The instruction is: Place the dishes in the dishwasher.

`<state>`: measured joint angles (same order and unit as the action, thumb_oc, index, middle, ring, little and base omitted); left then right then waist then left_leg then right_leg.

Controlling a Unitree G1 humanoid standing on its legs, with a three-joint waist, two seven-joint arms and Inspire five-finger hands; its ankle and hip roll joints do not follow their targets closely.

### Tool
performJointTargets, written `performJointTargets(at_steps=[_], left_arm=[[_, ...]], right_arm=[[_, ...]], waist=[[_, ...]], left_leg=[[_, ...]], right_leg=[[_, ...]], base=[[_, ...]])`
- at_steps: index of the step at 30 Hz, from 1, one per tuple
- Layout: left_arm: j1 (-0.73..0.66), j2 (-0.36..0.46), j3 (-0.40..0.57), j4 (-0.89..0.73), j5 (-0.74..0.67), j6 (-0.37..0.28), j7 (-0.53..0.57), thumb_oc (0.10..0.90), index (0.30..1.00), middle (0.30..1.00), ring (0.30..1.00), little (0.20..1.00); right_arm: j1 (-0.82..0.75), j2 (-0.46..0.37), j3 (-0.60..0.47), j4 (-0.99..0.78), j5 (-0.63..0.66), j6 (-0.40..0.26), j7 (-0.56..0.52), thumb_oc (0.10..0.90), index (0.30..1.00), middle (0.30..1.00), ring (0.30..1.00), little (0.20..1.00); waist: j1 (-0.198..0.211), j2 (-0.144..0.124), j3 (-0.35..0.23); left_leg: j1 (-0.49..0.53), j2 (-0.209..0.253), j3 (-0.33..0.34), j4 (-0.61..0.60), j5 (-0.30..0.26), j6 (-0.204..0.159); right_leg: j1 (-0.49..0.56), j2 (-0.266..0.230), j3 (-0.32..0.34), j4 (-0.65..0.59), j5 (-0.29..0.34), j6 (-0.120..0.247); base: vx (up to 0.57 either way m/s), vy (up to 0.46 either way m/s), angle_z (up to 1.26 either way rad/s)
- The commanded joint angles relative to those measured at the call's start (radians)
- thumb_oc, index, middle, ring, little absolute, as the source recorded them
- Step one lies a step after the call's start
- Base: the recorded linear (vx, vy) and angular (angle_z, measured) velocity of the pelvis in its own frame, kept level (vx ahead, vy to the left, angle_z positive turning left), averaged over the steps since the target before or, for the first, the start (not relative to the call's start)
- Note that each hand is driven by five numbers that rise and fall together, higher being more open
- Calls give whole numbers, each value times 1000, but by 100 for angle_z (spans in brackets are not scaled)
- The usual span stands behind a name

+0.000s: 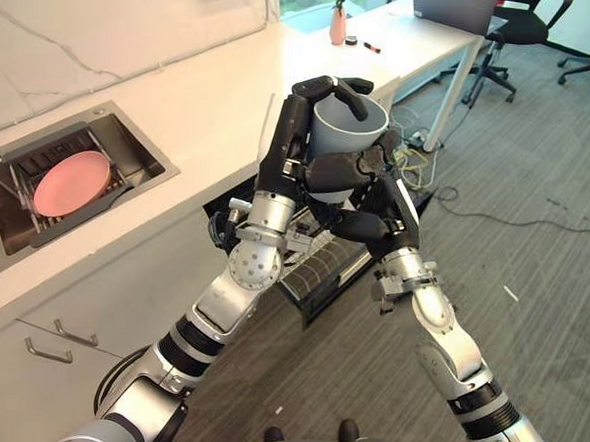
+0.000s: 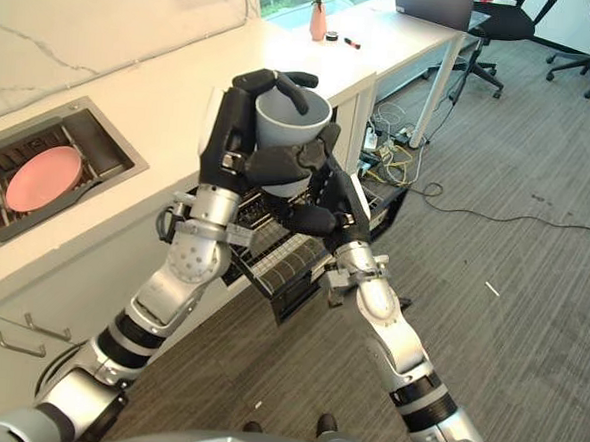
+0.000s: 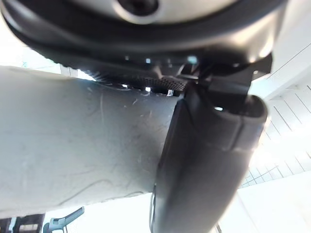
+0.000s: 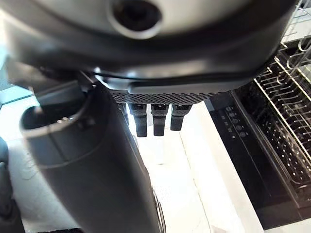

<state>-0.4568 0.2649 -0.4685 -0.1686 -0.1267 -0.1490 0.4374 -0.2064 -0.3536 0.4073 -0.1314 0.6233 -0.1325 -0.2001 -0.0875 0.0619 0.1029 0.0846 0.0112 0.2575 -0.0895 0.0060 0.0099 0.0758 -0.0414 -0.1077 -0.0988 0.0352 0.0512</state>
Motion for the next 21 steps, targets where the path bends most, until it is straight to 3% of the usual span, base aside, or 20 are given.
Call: performJointTargets(at_steps=[1,7,21], left_arm=[[-102,-16,-73,-54,28,-91,-18,400,300,300,300,300],[-80,-1,-116,-68,38,-82,-64,400,300,300,300,300],[53,48,-224,14,-14,-47,-262,400,300,300,300,300]], right_arm=[[-103,98,-26,-76,146,-149,28,800,900,900,900,900],[-104,99,-33,-89,247,-164,44,800,900,900,900,900],[-140,43,-96,-124,207,-156,48,800,900,900,900,900]], waist=[[23,-62,-85],[30,-68,-86],[34,-75,-85]], left_leg=[[34,72,0,2,-11,-90],[31,73,-7,2,-10,-91],[32,77,-9,2,-9,-91]], right_leg=[[25,-47,6,12,0,109],[25,-47,1,12,1,108],[23,-40,2,12,1,104]], base=[[-9,-6,4],[-9,-8,7],[-2,-2,1]])
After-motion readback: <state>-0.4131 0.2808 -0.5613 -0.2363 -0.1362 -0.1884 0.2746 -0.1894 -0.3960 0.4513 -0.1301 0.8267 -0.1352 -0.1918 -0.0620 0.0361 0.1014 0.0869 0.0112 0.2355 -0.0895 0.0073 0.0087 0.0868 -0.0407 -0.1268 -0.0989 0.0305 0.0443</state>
